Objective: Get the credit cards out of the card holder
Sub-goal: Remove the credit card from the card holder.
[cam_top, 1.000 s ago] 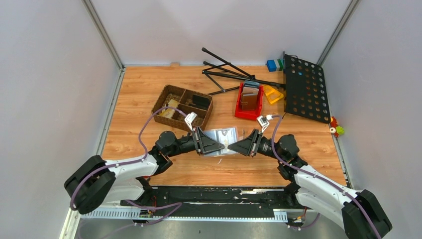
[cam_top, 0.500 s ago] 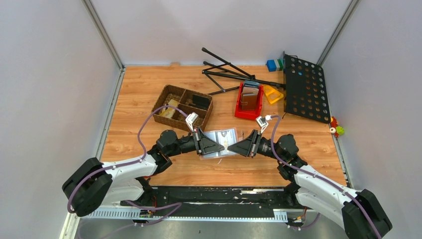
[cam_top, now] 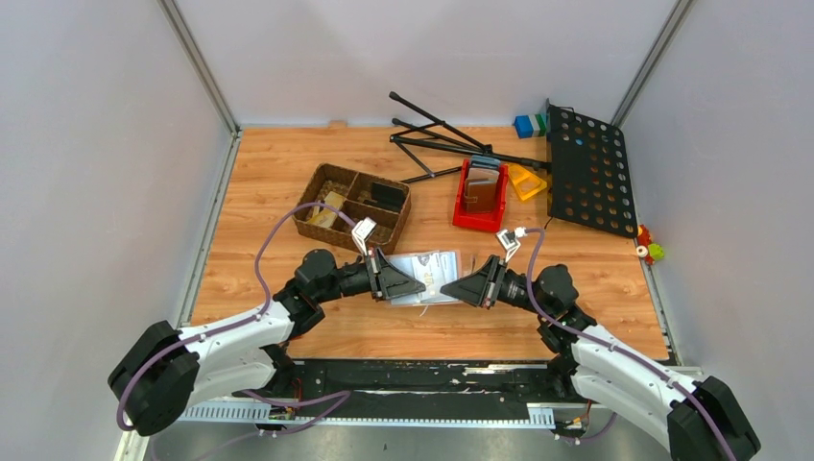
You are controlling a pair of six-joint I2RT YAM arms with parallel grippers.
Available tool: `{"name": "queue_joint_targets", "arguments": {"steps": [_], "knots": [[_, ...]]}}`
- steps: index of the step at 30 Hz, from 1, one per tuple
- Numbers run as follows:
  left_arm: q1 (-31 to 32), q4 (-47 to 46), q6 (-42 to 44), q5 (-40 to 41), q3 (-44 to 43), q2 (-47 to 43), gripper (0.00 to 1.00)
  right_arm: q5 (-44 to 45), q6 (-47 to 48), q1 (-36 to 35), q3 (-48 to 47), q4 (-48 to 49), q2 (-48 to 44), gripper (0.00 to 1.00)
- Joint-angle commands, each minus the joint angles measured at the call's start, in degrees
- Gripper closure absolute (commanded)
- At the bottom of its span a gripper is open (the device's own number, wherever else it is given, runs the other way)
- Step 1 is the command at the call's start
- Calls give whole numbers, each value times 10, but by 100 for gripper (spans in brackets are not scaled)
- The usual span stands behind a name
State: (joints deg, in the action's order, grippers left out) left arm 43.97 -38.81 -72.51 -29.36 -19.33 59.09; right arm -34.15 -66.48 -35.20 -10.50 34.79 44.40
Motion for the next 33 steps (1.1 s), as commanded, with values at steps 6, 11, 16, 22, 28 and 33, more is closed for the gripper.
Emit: {"name": "queue_joint_targets", "arguments": {"steps": [6, 11, 16, 22, 28, 33], "knots": [[-18, 25, 28, -16, 9, -15, 100, 13, -3, -2, 3, 24, -17, 100], [-24, 28, 28, -21, 10, -23, 100, 23, -3, -3, 7, 16, -31, 100], [-25, 16, 22, -23, 14, -21, 100, 17, -4, -2, 5, 22, -28, 100], [-25, 0, 20, -40, 4, -6, 100, -18, -6, -3, -4, 59, 10, 79], [-25, 13, 32, -75, -10, 13, 100, -20, -6, -3, -8, 71, 19, 74], [-25, 44, 52, -80, -18, 2, 100, -17, -8, -3, -7, 61, 17, 88]]}}
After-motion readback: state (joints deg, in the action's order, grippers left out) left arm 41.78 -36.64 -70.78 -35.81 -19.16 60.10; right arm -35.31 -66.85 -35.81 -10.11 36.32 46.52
